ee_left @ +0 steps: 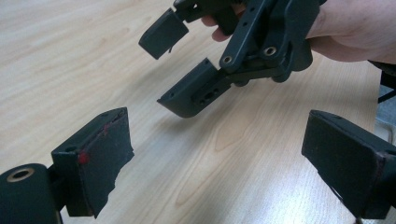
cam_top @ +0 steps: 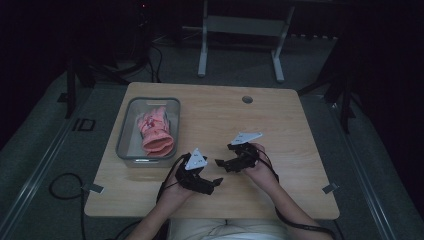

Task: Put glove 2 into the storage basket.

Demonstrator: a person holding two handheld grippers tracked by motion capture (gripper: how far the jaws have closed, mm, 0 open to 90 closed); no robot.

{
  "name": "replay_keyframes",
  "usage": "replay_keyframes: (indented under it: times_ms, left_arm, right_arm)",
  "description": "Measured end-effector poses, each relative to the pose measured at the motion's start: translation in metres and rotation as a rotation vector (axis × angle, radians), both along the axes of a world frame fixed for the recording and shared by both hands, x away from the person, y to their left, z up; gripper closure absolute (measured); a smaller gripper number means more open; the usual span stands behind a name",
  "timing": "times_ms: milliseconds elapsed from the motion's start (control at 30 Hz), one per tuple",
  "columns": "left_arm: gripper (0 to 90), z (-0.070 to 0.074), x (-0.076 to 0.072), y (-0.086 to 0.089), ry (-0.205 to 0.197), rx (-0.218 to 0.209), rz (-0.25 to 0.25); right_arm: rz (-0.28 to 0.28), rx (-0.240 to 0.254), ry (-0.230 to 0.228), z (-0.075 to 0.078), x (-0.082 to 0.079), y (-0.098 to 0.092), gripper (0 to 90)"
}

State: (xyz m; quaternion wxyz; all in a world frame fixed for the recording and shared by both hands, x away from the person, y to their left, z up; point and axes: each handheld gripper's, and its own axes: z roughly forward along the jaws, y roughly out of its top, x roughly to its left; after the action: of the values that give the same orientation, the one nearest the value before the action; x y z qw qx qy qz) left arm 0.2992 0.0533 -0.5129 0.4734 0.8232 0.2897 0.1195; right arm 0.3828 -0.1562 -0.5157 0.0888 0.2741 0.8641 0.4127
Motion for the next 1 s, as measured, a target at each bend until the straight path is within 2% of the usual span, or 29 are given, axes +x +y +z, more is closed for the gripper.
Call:
replay_keyframes:
  times_ms: [167, 300, 367, 633, 767, 1000]
  left_arm:
    - [8.0, -0.008, 0.000, -0.003, -0.002, 0.012, -0.004]
    - [8.0, -0.012, 0.000, -0.004, 0.004, -0.006, -0.001]
    - [8.0, -0.015, 0.000, -0.004, -0.004, -0.001, -0.002]
    - [8.0, -0.025, 0.001, -0.007, 0.010, 0.008, -0.003]
    - [8.0, -0.028, 0.000, -0.008, 0.018, 0.002, -0.017]
    - [8.0, -0.034, 0.000, -0.009, 0.016, 0.027, -0.010]
  right_arm:
    - [-0.003, -0.006, 0.003, -0.006, -0.004, -0.004, 17.3]
    - [-0.004, -0.007, -0.014, -0.011, -0.008, -0.010, 15.9]
    - [-0.025, -0.033, -0.023, -0.015, -0.009, -0.015, 15.7]
    - [-0.048, -0.014, -0.028, -0.024, -0.015, -0.028, 14.9]
    - [-0.043, -0.031, -0.021, -0.030, -0.018, -0.032, 14.0]
    - [-0.061, -0.012, -0.021, -0.037, -0.020, -0.043, 13.9]
